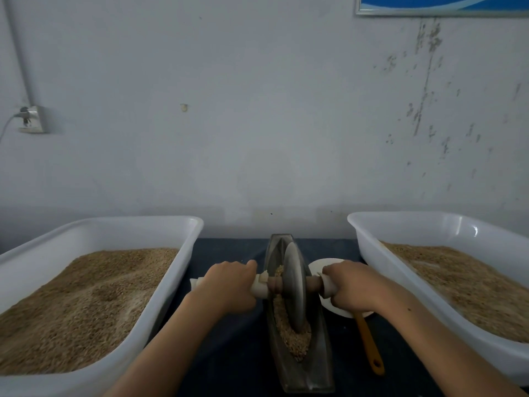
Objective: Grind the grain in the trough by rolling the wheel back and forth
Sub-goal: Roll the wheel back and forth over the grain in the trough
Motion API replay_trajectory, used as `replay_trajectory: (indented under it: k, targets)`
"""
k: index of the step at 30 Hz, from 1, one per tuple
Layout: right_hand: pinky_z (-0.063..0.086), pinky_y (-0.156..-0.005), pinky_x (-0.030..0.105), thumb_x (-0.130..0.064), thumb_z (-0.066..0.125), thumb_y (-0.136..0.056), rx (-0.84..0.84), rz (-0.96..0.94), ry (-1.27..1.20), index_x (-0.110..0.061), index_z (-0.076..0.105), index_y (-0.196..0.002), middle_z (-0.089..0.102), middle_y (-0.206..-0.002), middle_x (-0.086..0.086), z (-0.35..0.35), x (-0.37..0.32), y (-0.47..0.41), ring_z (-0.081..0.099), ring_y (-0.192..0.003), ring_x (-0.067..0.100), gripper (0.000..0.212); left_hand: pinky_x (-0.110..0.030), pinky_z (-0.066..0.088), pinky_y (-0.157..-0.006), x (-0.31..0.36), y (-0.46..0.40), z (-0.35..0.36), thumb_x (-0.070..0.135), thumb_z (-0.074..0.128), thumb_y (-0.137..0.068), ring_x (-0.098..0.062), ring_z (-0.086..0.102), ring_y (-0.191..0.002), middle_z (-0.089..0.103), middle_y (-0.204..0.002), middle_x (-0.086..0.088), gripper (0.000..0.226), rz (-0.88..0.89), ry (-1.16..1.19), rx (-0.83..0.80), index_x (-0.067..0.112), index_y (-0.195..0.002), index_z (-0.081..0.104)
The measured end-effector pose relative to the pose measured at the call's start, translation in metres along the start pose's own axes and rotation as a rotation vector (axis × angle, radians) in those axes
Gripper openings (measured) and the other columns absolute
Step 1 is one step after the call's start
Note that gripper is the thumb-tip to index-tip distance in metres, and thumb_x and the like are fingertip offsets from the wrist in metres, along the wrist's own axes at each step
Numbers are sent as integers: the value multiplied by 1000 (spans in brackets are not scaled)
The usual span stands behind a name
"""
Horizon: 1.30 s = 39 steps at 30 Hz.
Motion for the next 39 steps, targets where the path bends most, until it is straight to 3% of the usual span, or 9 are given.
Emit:
replay_trajectory:
  k: [4,10,12,16,21,25,29,34,39]
  targets:
    - [36,-81,28,-11,51,-90,146,-24,25,-25,43,-98,54,-97,-4,7,2,-4,54,-94,16,18,-25,37,-71,-2,-3,6,31,53,-91,-11,49,-80,59,-101,3,28,-13,-15,115,21,-112,37]
    - [34,-90,32,-12,52,-90,368,-11,92,-23,44,-112,54,-117,-4,25,6,-18,49,-108,18,26,-27,40,-82,4,-7,13,30,53,-91,-14,56,-97,57,-110,6,37,-22,-131,345,21,-122,33]
    - [34,-90,32,-13,53,-90,364,-26,65,-24,43,-112,54,-117,-5,25,7,-17,49,-109,17,27,-27,41,-82,4,-7,14,29,52,-91,-14,56,-96,58,-110,6,36,-14,-136,360,21,-121,34]
    - [34,-83,32,-13,53,-86,285,-73,35,-26,42,-98,58,-107,-4,16,6,-12,54,-103,18,21,-26,36,-68,1,-7,12,34,54,-88,-13,53,-81,57,-94,7,30,-33,-83,295,23,-111,38]
    - [38,-75,26,-14,55,-83,184,-72,28,-23,57,-97,59,-92,-5,5,1,-8,57,-87,15,17,-27,40,-72,-3,-7,11,35,59,-83,-12,55,-82,62,-96,6,18,-38,-29,138,28,-97,50]
    - [37,-75,26,-12,52,-85,195,-76,29,-26,51,-89,57,-90,-6,5,-1,-7,55,-85,14,14,-27,37,-71,-4,-6,12,35,58,-84,-11,52,-80,62,-96,6,16,-29,-35,156,29,-94,48]
    - [32,-81,29,-14,49,-89,288,-94,63,-25,47,-100,58,-105,-5,12,5,-11,54,-99,17,16,-28,34,-69,-2,-8,13,36,55,-88,-11,47,-75,62,-97,4,18,-47,-68,232,27,-95,41]
    - [33,-86,32,-15,51,-90,378,-94,72,-25,43,-104,55,-111,-6,22,9,-17,50,-104,17,19,-26,33,-69,1,-12,17,34,53,-90,-13,59,-87,62,-100,6,19,-79,-82,338,25,-97,38]
    - [34,-84,31,-17,52,-88,326,-91,37,-25,47,-99,59,-104,-7,18,10,-14,54,-100,16,15,-27,32,-67,-1,-8,15,35,53,-89,-9,43,-71,62,-95,6,17,-78,-83,301,29,-90,37]
Point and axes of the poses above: each hand's wrist, its own y-axis away from the middle knuckle, its own z-axis out of the palm, x = y × z, the point moved 2 cm from there along -y, towards the middle knuckle
